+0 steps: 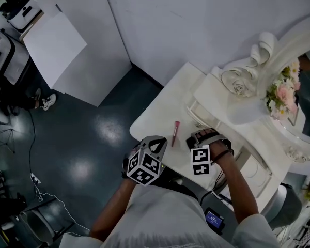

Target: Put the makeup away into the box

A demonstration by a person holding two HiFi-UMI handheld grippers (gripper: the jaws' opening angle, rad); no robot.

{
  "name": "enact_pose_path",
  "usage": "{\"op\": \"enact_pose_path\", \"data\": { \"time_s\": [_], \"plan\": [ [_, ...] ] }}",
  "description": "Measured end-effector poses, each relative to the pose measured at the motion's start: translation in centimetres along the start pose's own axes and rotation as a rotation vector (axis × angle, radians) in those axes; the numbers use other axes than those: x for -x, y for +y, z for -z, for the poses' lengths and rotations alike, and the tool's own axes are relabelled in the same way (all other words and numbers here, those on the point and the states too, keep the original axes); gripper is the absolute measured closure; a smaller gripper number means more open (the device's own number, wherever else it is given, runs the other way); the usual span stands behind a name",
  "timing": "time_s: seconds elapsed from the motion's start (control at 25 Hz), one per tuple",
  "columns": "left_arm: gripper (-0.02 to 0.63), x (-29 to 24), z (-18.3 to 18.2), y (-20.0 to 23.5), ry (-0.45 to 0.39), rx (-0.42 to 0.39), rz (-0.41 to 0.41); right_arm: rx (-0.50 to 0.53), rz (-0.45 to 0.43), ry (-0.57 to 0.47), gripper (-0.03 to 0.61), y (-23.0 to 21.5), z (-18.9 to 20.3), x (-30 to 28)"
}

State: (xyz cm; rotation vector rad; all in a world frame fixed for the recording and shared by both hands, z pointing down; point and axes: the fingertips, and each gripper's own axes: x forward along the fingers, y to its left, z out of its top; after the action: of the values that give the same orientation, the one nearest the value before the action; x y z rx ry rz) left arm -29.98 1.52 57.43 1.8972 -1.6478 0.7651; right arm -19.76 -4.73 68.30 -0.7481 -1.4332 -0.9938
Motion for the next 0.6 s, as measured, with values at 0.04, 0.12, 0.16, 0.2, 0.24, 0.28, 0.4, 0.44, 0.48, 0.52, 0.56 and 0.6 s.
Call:
{"op": "enact_pose_path", "data": {
  "time_s": [0.04, 0.12, 0.16, 0.2, 0.24, 0.28, 0.4, 0.44, 0.48, 0.52, 0.56, 0.6],
  "plan": [
    [0.595, 0.0, -0.1, -0.1, -0.001, -0.001, 0.000, -0.012, 0.002, -0.004, 0.256, 0.4, 0.1, 0.1],
    [0.595, 0.2, -0.3, -0.6, -0.005, -0.002, 0.002, -0.052, 0.009, -0.014, 0.256, 1.1, 0.5, 0.6],
    [0.595, 0.2, -0.4, -1.0, -0.007, -0.004, 0.005, -0.078, 0.015, -0.019, 0.256, 1.4, 0.7, 1.0],
    [0.595, 0.3, -0.6, -1.3, -0.008, -0.006, 0.009, -0.105, 0.021, -0.023, 0.256, 1.7, 1.0, 1.4],
    [0.595, 0.3, -0.8, -1.7, -0.009, -0.010, 0.014, -0.131, 0.026, -0.026, 0.256, 2.0, 1.3, 1.9],
    [0.595, 0.3, -1.0, -2.2, -0.011, -0.016, 0.019, -0.156, 0.029, -0.029, 0.256, 2.3, 1.6, 2.5],
    [0.595, 0.2, -2.2, -4.0, -0.025, -0.050, 0.045, -0.251, 0.044, -0.044, 0.256, 3.4, 2.9, 4.7],
    [0.595, 0.1, -2.7, -4.8, -0.031, -0.063, 0.057, -0.285, 0.051, -0.048, 0.256, 3.9, 3.4, 5.5],
    [0.595, 0.0, -3.2, -5.6, -0.037, -0.074, 0.068, -0.316, 0.056, -0.049, 0.256, 4.5, 4.0, 6.2],
    [0.595, -0.1, -3.8, -6.5, -0.042, -0.084, 0.080, -0.344, 0.056, -0.051, 0.256, 5.2, 4.7, 7.0],
    [0.595, -0.3, -4.3, -7.5, -0.045, -0.095, 0.095, -0.375, 0.053, -0.055, 0.256, 6.0, 5.4, 7.6],
    [0.595, -0.5, -4.9, -8.6, -0.049, -0.110, 0.115, -0.414, 0.051, -0.061, 0.256, 6.9, 6.0, 8.3]
  ]
}}
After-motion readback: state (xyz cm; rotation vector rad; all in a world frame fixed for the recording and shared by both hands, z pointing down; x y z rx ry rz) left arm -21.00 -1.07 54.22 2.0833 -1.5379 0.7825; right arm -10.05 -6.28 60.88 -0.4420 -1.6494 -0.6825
